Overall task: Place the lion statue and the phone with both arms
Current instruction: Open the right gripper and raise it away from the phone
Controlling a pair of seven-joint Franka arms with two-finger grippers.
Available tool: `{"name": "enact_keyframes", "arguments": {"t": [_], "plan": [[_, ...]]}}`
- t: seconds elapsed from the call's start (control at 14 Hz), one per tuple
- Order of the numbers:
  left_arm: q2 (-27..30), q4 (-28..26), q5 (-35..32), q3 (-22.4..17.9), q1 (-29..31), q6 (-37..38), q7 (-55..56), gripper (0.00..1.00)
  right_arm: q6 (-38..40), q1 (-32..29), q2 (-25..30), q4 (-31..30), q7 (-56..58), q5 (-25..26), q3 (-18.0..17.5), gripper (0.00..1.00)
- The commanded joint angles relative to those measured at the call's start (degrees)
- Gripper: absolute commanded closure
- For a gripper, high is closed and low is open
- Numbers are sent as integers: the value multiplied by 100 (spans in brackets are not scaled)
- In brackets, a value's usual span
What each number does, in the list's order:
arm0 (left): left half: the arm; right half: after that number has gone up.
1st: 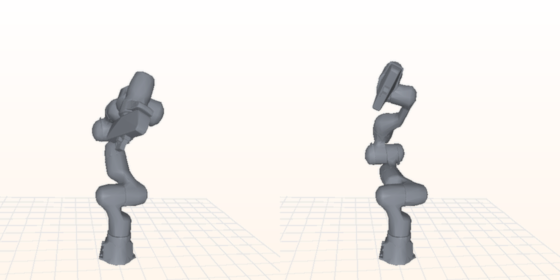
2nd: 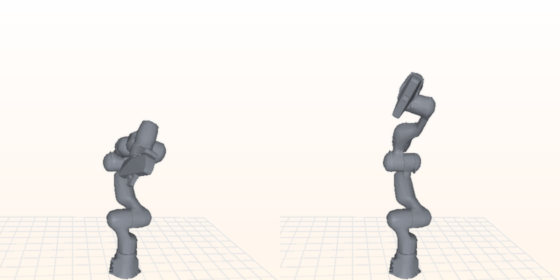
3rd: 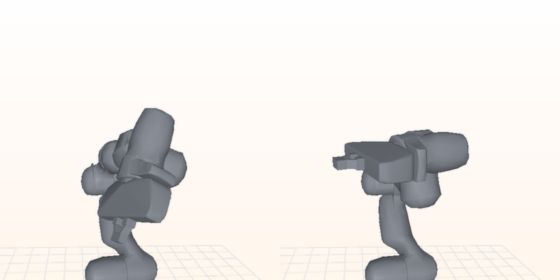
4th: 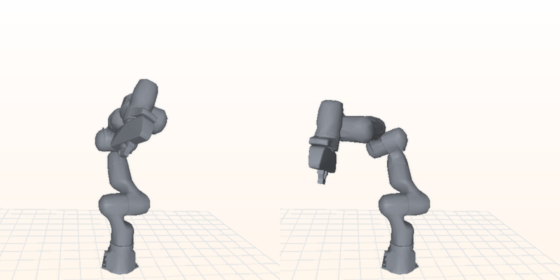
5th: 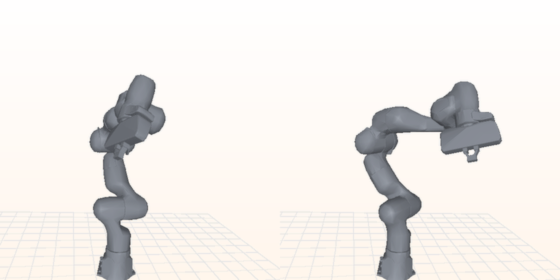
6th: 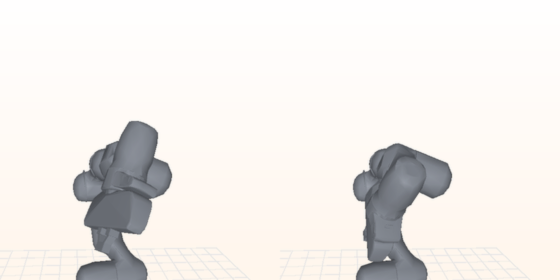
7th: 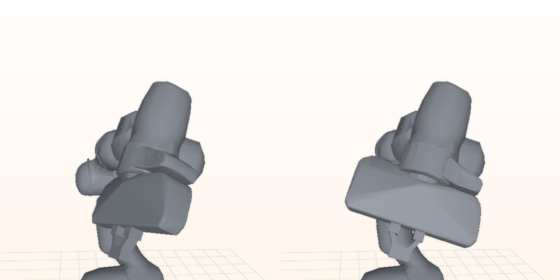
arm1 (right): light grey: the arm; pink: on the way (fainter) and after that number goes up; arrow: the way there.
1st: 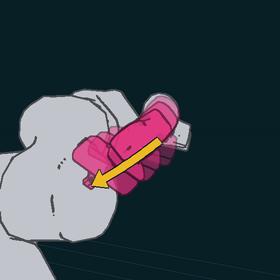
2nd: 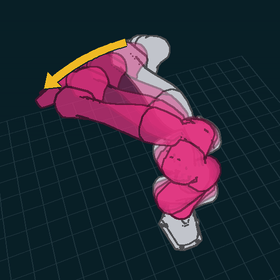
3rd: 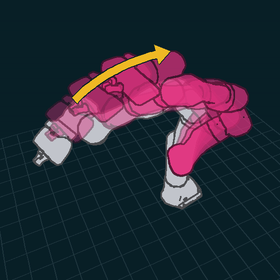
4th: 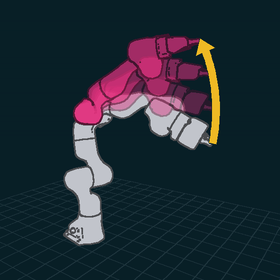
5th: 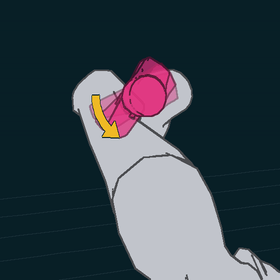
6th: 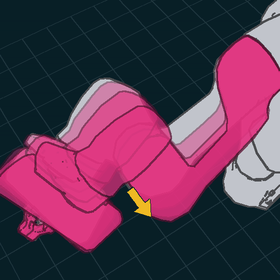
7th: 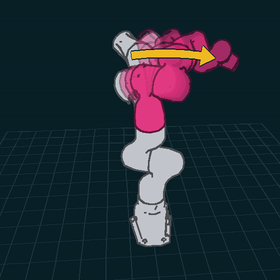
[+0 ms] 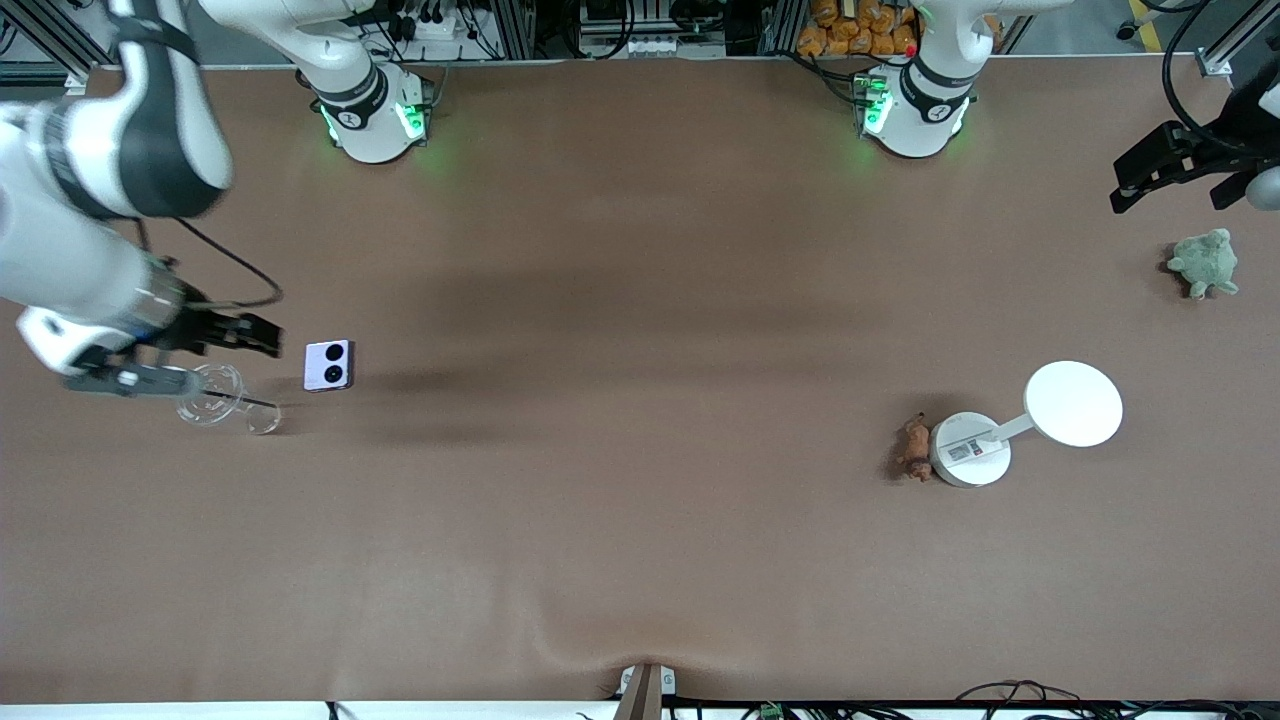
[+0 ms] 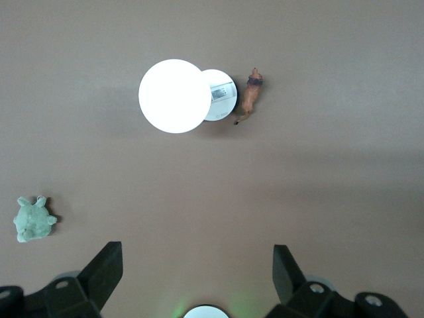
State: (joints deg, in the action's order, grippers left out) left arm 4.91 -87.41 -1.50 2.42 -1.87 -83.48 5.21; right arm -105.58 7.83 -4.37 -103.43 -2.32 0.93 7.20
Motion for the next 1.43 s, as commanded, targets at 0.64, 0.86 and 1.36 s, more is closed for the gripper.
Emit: {"name": "enact_keyframes", "arguments": {"t": [0.64,0.86,1.36], "plan": [[-104,58,-96,128,-24,-142,68,0,2252,-950,954,1475,311,56,-684,0],[-69,49,-105,136,-33,-125,84,0,2278,-1144,1000,1474,302,56,-843,0],[-25,58,-105,171,-24,-63,-29,0,2278,-1091,1008,1518,293,56,-799,0]]}}
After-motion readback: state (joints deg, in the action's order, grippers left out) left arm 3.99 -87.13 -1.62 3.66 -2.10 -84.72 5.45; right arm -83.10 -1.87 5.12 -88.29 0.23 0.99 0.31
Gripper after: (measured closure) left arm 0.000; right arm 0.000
